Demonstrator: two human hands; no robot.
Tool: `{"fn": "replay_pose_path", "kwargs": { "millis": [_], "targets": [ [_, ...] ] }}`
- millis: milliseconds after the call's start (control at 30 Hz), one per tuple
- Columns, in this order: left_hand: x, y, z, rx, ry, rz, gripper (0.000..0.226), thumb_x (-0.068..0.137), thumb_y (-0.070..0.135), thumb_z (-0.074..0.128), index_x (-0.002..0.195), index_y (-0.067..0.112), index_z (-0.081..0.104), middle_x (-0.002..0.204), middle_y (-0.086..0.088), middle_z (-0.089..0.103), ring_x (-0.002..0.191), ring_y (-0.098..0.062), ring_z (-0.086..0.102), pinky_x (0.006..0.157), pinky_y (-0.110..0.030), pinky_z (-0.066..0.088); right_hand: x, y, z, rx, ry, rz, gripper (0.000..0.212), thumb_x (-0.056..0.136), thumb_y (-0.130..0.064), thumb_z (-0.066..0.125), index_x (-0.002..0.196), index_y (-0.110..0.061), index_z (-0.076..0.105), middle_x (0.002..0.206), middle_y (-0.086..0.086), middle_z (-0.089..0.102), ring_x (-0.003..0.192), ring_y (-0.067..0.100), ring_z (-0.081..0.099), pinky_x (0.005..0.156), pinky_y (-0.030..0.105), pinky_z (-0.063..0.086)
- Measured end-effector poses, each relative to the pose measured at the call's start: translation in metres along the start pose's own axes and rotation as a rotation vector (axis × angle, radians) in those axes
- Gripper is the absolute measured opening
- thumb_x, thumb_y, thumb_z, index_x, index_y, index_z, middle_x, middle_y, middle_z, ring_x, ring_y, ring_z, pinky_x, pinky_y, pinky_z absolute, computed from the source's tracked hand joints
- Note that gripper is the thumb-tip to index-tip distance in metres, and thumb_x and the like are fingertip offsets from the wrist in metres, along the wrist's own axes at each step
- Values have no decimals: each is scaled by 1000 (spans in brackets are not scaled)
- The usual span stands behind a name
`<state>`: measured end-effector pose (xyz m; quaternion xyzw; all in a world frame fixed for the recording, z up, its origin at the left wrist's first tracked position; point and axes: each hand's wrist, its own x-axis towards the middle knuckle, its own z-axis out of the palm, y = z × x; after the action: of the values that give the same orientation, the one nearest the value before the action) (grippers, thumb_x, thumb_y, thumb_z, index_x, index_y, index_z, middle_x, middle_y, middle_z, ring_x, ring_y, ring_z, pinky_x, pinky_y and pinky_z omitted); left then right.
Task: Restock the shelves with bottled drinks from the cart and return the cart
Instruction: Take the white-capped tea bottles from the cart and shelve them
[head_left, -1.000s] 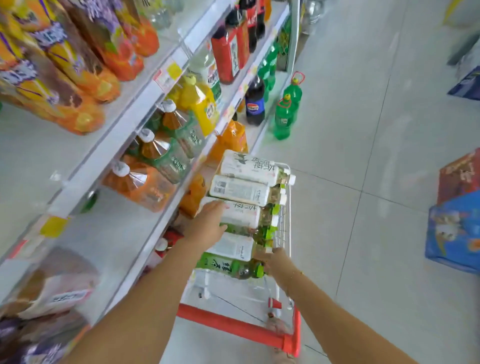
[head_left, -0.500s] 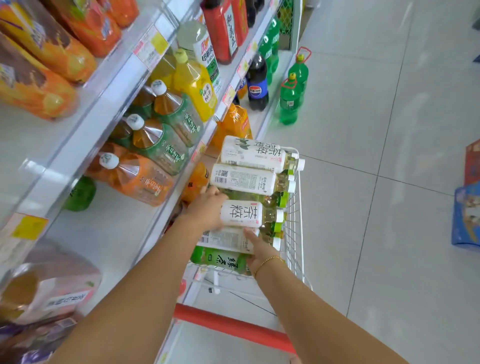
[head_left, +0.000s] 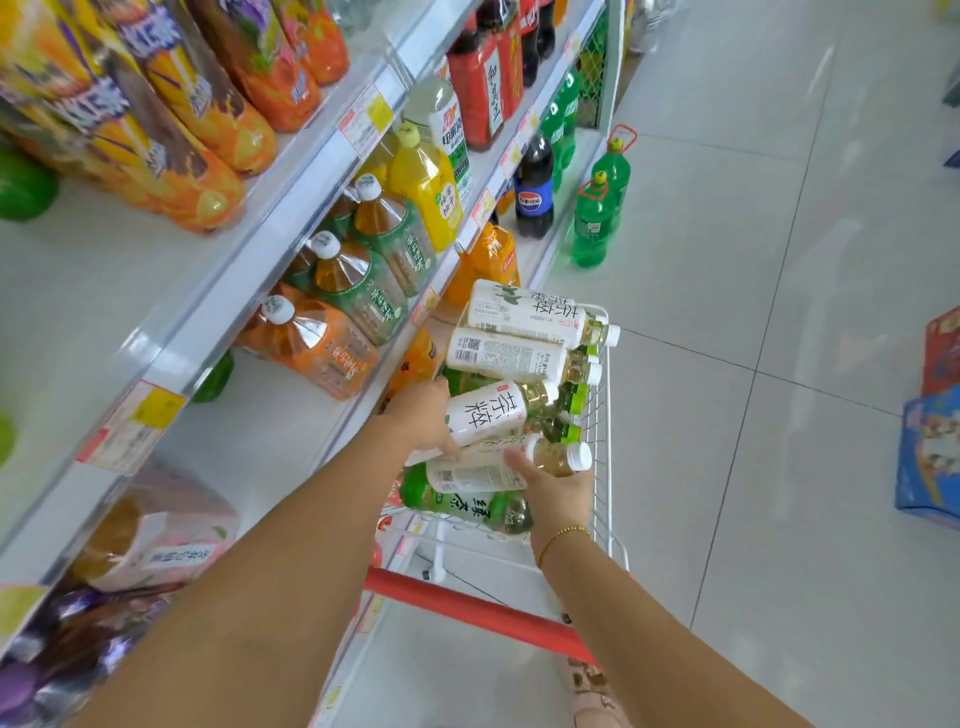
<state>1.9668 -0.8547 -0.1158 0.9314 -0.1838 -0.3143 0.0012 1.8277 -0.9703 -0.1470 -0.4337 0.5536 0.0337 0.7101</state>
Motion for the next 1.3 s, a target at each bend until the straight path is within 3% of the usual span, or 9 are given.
{"fn": "replay_pose_path", "kwargs": {
  "millis": [133, 333, 467, 533, 700, 867, 1033, 1167, 1300],
  "targets": [
    [-54, -4, 4, -297, 26, -113, 61, 60, 28, 86, 103, 15, 44, 103, -1, 58, 89, -21, 58, 74, -32, 49, -30, -32, -26, -162, -94, -257, 64, 55, -25, 90, 107, -22, 53, 97, -6, 65, 85, 10, 62, 82, 34, 53],
    [-167, 2, -31, -699, 319, -171, 65, 61, 21, 85, 112, 13, 44, 106, 2, 59, 91, -19, 61, 78, -38, 53, -123, -119, -30, -530, -407, -674, 53, 58, -28, 88, 98, -22, 53, 94, -9, 65, 84, 10, 64, 72, 29, 55],
    [-246, 1, -85, -806, 606, -159, 65, 60, 15, 86, 109, 19, 44, 94, 11, 56, 76, 0, 56, 58, -10, 43, -204, -168, -11, -609, -592, -986, 60, 57, -25, 88, 106, -24, 53, 98, -14, 62, 92, 5, 59, 75, 19, 50],
    [-287, -2, -113, -849, 748, -161, 65, 57, 14, 88, 105, 20, 43, 91, 11, 57, 74, 5, 54, 54, -6, 42, -250, -188, -3, -599, -700, -1093, 60, 58, -20, 87, 108, -25, 54, 97, -14, 63, 93, 5, 58, 75, 15, 48],
    [-398, -17, -171, -841, 1040, -183, 67, 54, 18, 89, 106, 23, 46, 100, 5, 63, 85, -9, 61, 71, -27, 51, -368, -222, 11, -413, -1025, -1284, 57, 63, -4, 84, 108, -24, 55, 101, -12, 66, 94, -1, 60, 79, 16, 49],
    [-518, -28, -213, -812, 1384, -208, 61, 55, 17, 88, 100, 27, 48, 92, 22, 57, 74, 20, 54, 59, -5, 43, -482, -229, 28, -202, -1314, -1362, 53, 64, -5, 77, 112, -13, 54, 106, -1, 67, 100, 13, 62, 85, 33, 53],
    [-639, -49, -252, -680, 1639, -319, 76, 45, 35, 89, 104, 18, 45, 86, 17, 59, 68, 6, 58, 54, -19, 46, -588, -234, 49, -99, -1551, -1486, 51, 70, 6, 75, 108, -18, 52, 97, -15, 65, 94, 3, 61, 73, 21, 54],
    [-714, -70, -274, -553, 1828, -421, 66, 54, 32, 87, 100, 16, 43, 83, 20, 49, 71, 6, 49, 55, -8, 35, -666, -230, 77, -30, -1658, -1554, 56, 68, -3, 76, 114, -23, 50, 107, -6, 64, 104, 13, 60, 89, 39, 53],
    [-771, -102, -287, -552, 1953, -472, 67, 55, 31, 88, 100, 14, 41, 83, 17, 53, 73, 6, 51, 59, -17, 39, -731, -210, 110, 9, -1744, -1596, 50, 67, -4, 75, 108, -22, 51, 101, -3, 65, 96, 10, 60, 85, 39, 52]
  ]
}}
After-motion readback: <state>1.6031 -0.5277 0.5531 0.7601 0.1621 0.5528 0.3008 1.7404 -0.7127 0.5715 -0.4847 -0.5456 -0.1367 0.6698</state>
